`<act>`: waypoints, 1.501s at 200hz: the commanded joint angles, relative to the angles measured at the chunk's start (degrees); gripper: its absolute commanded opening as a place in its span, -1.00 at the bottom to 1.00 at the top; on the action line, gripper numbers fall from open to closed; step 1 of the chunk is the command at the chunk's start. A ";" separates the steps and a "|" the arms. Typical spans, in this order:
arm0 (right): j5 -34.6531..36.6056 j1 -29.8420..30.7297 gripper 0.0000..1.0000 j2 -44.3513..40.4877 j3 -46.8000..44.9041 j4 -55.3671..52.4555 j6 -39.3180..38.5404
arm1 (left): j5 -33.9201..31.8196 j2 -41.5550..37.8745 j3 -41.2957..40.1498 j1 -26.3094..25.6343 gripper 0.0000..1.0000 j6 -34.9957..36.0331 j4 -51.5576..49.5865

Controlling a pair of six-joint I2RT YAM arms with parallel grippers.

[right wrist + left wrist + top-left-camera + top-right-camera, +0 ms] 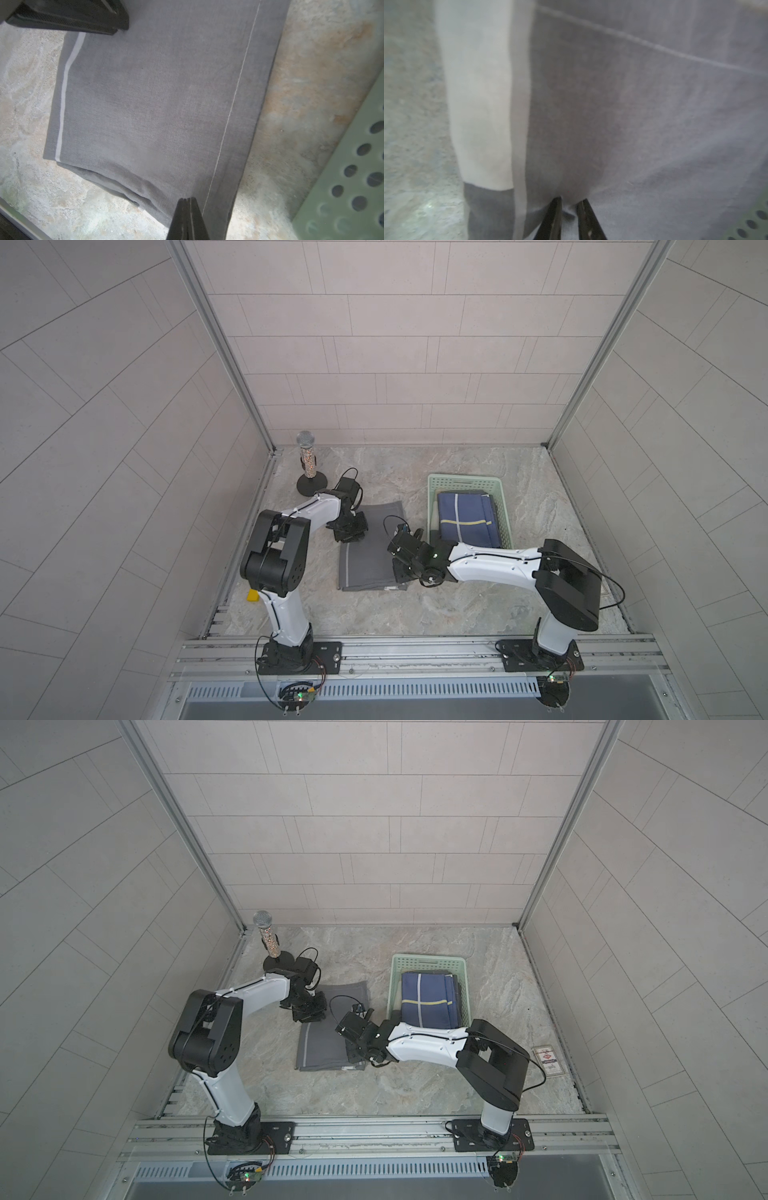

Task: Put the folded pillowcase in the basket
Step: Adjust the pillowcase at the center of the board.

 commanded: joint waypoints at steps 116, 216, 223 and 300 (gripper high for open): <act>-2.68 -0.65 -0.06 -3.49 -1.91 -5.51 -3.52 | -3.49 -14.41 -5.20 4.68 -0.14 2.05 -6.80; -5.92 2.08 -0.03 5.63 -2.31 -1.71 -0.73 | -7.52 -10.83 -3.97 13.51 -0.07 4.49 -6.01; -6.02 2.17 -0.04 6.19 -2.32 -1.35 -0.54 | -7.45 -9.61 -3.10 13.57 -0.07 4.58 -6.09; -7.76 2.09 0.00 3.73 -5.99 0.70 0.25 | -5.23 0.86 2.71 13.67 -0.09 5.10 -6.10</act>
